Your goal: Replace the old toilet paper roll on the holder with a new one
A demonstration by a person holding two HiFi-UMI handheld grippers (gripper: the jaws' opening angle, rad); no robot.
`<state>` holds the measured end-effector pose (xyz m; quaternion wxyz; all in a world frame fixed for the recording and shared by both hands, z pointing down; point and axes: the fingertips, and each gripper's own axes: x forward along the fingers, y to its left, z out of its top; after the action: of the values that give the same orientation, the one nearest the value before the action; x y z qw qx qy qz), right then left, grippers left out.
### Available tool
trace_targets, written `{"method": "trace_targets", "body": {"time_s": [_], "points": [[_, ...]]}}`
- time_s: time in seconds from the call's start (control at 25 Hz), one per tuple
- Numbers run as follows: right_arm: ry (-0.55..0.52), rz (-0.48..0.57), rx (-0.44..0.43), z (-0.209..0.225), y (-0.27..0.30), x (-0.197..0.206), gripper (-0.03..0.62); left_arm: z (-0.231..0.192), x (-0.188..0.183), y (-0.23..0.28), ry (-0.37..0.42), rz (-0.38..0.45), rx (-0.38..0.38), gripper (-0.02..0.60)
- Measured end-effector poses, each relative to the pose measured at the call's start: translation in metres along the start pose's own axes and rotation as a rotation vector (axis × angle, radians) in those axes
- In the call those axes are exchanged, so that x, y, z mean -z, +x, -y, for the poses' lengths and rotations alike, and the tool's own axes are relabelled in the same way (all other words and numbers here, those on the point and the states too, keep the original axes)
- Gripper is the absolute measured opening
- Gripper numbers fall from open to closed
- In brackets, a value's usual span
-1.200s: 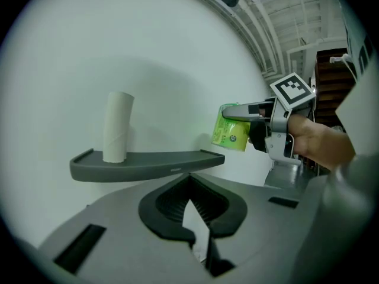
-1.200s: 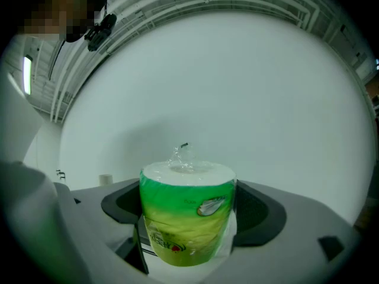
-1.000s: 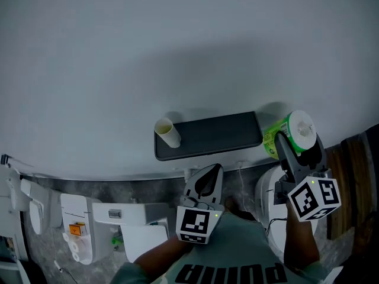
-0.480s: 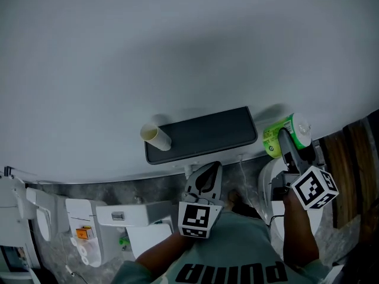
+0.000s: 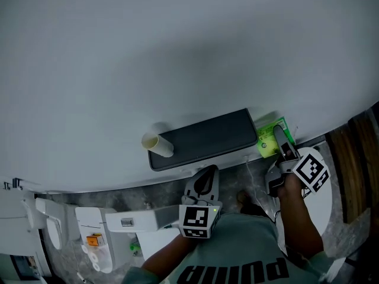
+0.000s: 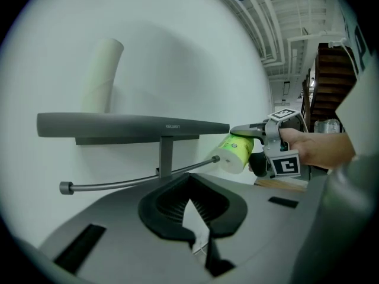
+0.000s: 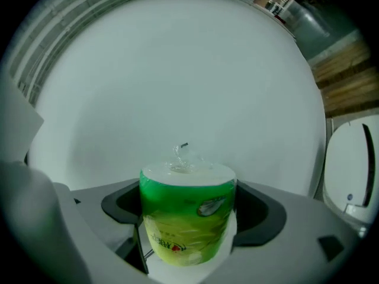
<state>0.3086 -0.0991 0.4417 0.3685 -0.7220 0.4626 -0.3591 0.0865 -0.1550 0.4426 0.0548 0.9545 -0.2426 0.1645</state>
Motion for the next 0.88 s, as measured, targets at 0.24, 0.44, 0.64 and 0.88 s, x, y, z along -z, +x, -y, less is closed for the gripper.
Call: {"method": "trace_targets", "body": {"time_s": [0.24,0.44,0.64,0.88], "points": [[0.200,-0.025,-0.016,0.010,0.014,0.020,0.448,-0.010,0.003,-0.006,-0.002,-0.003,-0.029,0.005],[0.324,-0.010,-0.029,0.015,0.020,0.024,0.448,-0.019,0.005,-0.012,-0.009,-0.003,-0.053,0.005],[0.426,0.004,-0.042,0.018,0.022,0.026,0.448,-0.024,0.006,-0.017,-0.013,-0.005,-0.062,0.005],[0.503,-0.001,-0.078,0.015,0.022,0.033,0.448,-0.027,0.007,-0.018,-0.015,-0.005,-0.064,0.005]]}}
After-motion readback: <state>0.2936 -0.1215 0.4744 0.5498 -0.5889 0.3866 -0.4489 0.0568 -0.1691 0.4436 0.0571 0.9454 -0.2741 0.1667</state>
